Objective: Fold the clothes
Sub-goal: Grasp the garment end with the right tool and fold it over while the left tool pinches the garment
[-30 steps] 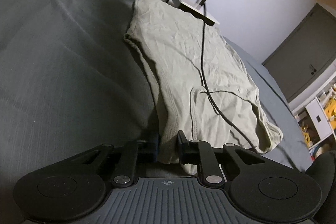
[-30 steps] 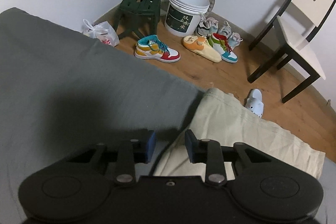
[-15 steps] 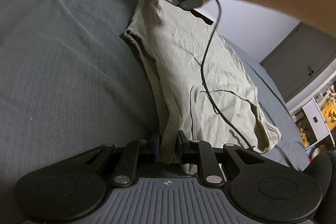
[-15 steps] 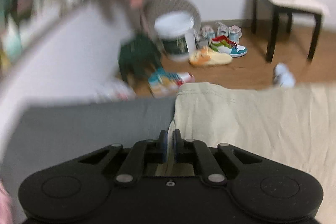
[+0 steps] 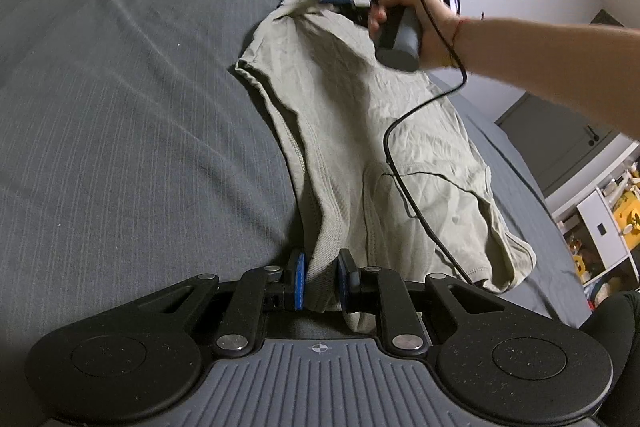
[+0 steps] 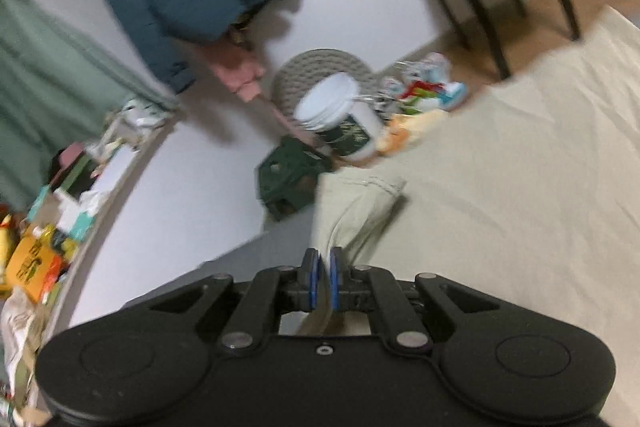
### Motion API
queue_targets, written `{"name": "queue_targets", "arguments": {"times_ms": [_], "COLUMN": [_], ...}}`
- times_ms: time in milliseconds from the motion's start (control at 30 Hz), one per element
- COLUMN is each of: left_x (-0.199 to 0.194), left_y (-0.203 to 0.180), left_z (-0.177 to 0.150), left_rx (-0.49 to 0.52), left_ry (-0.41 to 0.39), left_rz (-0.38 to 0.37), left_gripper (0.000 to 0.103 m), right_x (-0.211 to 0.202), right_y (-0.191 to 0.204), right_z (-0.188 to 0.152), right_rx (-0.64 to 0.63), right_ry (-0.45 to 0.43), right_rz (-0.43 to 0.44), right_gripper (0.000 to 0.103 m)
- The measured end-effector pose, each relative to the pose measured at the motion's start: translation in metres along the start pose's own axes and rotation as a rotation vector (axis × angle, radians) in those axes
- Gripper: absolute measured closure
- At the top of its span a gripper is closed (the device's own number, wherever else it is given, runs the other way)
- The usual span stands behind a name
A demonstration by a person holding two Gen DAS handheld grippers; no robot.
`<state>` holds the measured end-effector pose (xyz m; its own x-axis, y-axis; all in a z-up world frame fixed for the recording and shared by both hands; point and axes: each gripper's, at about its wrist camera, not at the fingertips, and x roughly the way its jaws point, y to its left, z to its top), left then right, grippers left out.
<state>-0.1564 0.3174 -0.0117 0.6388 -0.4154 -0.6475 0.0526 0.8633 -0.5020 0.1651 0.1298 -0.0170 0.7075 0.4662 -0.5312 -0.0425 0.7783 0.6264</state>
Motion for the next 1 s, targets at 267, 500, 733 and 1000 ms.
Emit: {"name": "queue_targets", "arguments": {"times_ms": [267,500,733,1000], "left_x": [0.002,0.005,0.002,0.001], "left_y": [0.0,-0.008,-0.008,-0.003], "left_z": [0.0,0.0,0.001,-0.002], "left_rx": [-0.004,0.042,0.018,-0.024], "left_ry": [-0.006,-0.013,0.001,-0.006], "left_rz": [-0.005,0.01,0.022,0.006], "left_gripper": [0.085,0.086,0.085,0.085], "right_x": [0.046,0.082,0.068,0.068], "right_y": [0.091,0.128,0.149,0.144], "right_z": [-0.002,-0.037,-0.026,-0.014], "right_rx": [-0.287,-0.41,-0.549,-0.6], "right_ry": [0.107,0.198,0.219,0.291], "right_rz": [-0.056,-0.147,-0.167,-0.317], "right_gripper": [0.096,0.095,0.055,0.051]}}
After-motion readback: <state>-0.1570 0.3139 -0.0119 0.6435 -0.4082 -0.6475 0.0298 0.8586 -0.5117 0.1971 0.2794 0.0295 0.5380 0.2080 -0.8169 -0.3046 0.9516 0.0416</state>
